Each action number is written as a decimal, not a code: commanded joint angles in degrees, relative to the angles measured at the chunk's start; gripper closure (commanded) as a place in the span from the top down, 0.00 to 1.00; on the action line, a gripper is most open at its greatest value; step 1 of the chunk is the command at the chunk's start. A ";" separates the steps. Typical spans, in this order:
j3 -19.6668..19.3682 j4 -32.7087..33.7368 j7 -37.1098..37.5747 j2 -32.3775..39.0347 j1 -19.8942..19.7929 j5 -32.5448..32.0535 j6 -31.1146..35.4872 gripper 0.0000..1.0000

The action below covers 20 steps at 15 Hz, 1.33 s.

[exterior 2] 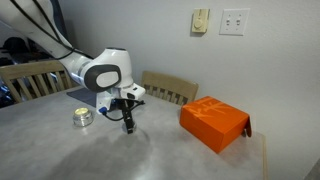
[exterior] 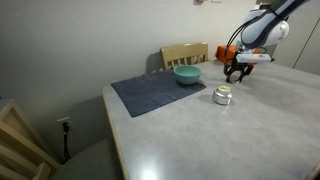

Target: Remove the lid from the silver bowl and place it on the table

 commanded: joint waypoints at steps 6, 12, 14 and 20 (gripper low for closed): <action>-0.04 0.97 -1.12 0.77 -0.11 1.48 -0.53 1.00; 0.15 -1.65 -1.10 -1.37 0.92 1.28 1.76 1.00; 0.41 -3.24 -1.12 -2.60 1.69 1.20 2.45 1.00; 0.61 -11.27 -0.17 -8.36 6.62 0.29 7.01 1.00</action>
